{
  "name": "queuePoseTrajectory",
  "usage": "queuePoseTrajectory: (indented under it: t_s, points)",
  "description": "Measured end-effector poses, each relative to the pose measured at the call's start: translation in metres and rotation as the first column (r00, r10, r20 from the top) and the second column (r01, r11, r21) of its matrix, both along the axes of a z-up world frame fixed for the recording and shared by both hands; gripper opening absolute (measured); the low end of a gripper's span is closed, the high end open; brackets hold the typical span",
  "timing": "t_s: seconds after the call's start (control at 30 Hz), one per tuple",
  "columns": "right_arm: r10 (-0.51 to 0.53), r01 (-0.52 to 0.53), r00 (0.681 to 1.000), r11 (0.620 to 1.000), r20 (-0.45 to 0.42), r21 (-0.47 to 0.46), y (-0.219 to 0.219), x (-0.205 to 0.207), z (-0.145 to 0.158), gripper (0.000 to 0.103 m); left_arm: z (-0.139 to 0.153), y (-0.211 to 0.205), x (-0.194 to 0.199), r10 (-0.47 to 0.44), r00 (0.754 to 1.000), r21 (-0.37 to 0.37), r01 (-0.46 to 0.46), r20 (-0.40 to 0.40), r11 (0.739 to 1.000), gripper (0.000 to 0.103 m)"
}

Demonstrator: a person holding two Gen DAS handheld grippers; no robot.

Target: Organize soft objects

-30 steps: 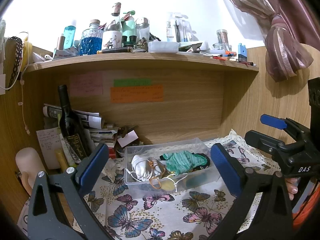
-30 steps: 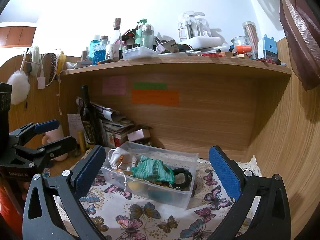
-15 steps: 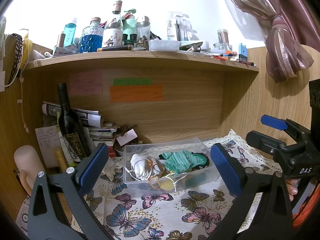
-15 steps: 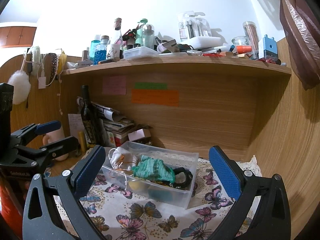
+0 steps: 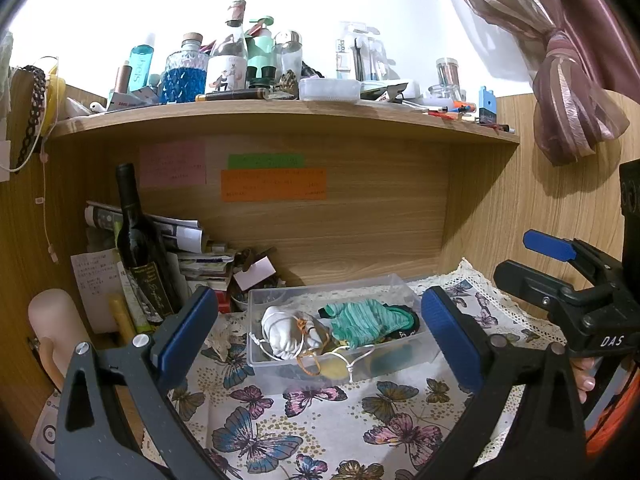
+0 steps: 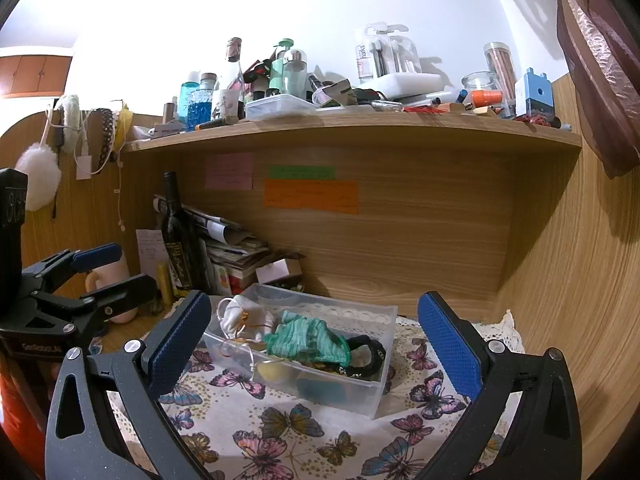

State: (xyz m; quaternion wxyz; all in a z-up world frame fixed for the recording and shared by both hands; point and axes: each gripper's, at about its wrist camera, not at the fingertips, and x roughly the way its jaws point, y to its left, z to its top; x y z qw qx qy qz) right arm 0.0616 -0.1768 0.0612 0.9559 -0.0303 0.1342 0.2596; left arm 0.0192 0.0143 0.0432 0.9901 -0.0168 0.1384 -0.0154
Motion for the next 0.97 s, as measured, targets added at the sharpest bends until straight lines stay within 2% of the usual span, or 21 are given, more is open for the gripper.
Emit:
queuePoseTrajectory:
  t_s: [0.97]
  points:
    - [-0.012,0.012,1.000,1.000,-0.028,0.004,0.0043,0.0022,-0.0063,0.103,-0.0039,-0.0024,0.0068,-0.009,0.999,-0.034,0.008,-0.039,0.999,0.103]
